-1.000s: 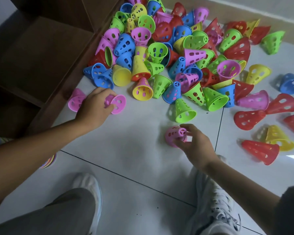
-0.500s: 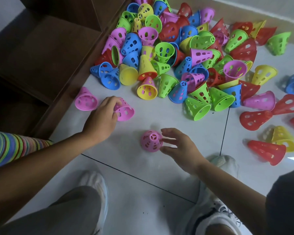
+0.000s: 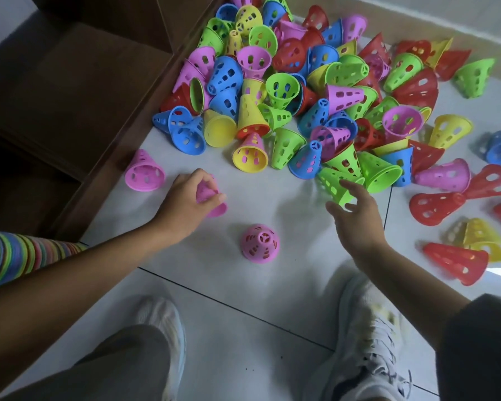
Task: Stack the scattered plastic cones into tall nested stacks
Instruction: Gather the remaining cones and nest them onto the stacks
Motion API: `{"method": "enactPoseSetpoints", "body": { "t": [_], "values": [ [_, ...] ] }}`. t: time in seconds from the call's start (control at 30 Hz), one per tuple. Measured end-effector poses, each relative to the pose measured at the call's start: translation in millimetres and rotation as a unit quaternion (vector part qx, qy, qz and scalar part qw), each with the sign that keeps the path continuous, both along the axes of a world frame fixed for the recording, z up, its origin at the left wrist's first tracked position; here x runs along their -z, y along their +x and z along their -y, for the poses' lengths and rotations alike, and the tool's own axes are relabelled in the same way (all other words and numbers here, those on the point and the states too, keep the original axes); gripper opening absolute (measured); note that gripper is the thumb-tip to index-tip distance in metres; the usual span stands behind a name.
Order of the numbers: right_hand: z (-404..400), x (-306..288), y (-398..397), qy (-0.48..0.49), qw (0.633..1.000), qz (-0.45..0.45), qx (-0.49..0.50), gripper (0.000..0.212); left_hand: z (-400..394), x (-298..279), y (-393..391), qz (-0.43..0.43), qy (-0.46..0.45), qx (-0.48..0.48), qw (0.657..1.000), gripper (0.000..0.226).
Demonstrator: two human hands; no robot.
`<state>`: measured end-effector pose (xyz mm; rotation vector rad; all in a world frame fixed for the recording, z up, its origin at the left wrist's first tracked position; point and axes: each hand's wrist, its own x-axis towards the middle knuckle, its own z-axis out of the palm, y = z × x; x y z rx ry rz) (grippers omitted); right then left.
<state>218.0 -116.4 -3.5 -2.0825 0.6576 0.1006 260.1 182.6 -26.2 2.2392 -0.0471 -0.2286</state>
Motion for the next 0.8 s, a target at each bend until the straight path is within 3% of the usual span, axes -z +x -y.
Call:
{"method": "enactPoseSetpoints", "body": {
  "t": [0.17, 0.27, 0.33, 0.4, 0.6, 0.8],
  "values": [
    [-1, -8, 1, 0.025, 0.999, -0.029, -0.003, 0.054, 4, -7, -5, -0.141, -0.093, -0.105, 0.98, 0.055],
    [-1, -11, 0, 0.042, 0.999, -0.024, 0.001, 0.055, 15, -16, -12, -0.229, -0.199, -0.18, 0.936, 0.079],
    [0, -13, 1, 0.058, 0.998, -0.021, 0.006, 0.051, 22, -26, -19, -0.256, -0.273, -0.196, 0.906, 0.083],
    [1, -15, 2, 0.083, 0.996, -0.011, 0.012, 0.044, 30, -37, -30, -0.239, -0.306, -0.186, 0.903, 0.081],
    [6, -19, -4, 0.166, 0.984, 0.026, 0.066, 0.031, 47, -48, -56, -0.138, -0.29, -0.043, 0.946, 0.059],
    [2, -29, -10, 0.286, 0.949, 0.005, 0.132, 0.02, 54, -34, -65, -0.063, -0.176, 0.042, 0.982, 0.054]
  ]
}}
